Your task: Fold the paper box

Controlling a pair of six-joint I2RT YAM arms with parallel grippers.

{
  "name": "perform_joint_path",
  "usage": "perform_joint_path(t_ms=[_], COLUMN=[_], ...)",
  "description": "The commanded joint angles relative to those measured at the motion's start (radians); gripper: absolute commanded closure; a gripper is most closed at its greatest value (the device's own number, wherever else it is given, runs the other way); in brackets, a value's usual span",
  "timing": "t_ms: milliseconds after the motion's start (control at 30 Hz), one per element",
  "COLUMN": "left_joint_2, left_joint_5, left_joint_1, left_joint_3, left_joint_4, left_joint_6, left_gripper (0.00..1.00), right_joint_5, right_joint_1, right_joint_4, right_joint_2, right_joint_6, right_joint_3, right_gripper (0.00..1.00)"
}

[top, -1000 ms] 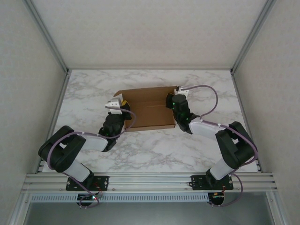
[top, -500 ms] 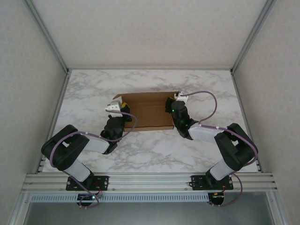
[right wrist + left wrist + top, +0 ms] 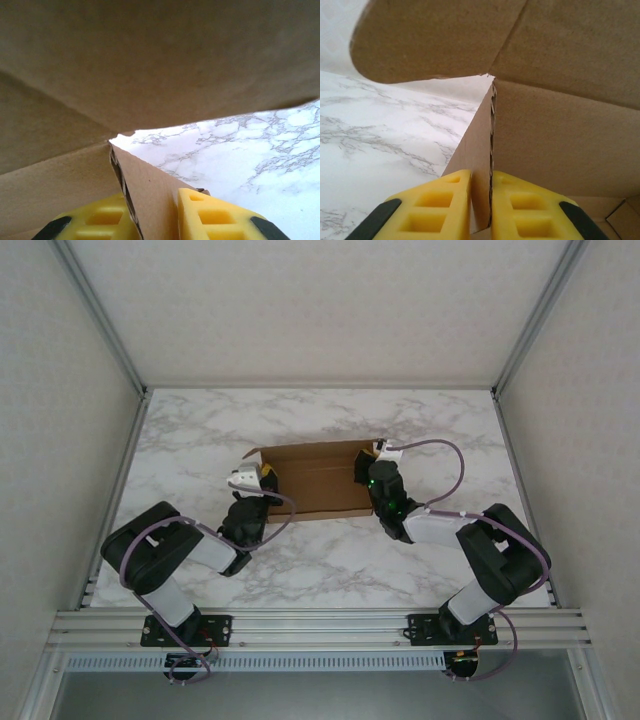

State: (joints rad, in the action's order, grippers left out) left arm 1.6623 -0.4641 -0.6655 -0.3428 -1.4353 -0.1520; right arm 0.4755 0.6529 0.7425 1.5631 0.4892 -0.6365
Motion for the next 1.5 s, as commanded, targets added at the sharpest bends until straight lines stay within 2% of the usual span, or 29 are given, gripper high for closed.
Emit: perform_joint_path(t_ms=[0,633,833,1100,1233,1333,1467], left_joint_2=[0.022,0.047,0.033,0.033,0.024,0.000,-0.018], left_joint_5=[-0.018,-0.018,-0.016,0.005,0.002,0.041,0.089], left_joint_1=[-0.021,-0.039,-0.038,-0.037,-0.024,-0.001,0.026], left_joint_3=[0.029,0.050,0.042,0.014,0.016,0.008,-0.030], left_joint_4=[-0.069,-0.087,-0.033,0.014,0.012,0.028,0.101], left_joint_6=[0.019,0.035,0.049,0.056,0.039,0.012,0.013], left_gripper=[0.84,0.85,0.85,0.86,0.85,0.84,0.83], right_joint_5=[-0.033,-0.045,-0.103,-0.187,-0.169,-0.173,-0.232], right_joint_1=[0.019,0.031,0.031,0.031,0.032,0.030,0.031], right_joint_4=[0.039,0.065,0.036,-0.100,-0.139,-0.156,-0.176], right_joint_2=[0.012,0.026,0.045,0.035,0.025,0.015,-0.031], right_joint_6=[-0.001,-0.023,-0.001,0.013,0.006,-0.018,-0.068], right_joint_3=[0.032,0.074,0.059,-0.028,-0.038,-0.043,-0.040], right_gripper=[0.77,0.74,0.73,0.71,0.71,0.71,0.62])
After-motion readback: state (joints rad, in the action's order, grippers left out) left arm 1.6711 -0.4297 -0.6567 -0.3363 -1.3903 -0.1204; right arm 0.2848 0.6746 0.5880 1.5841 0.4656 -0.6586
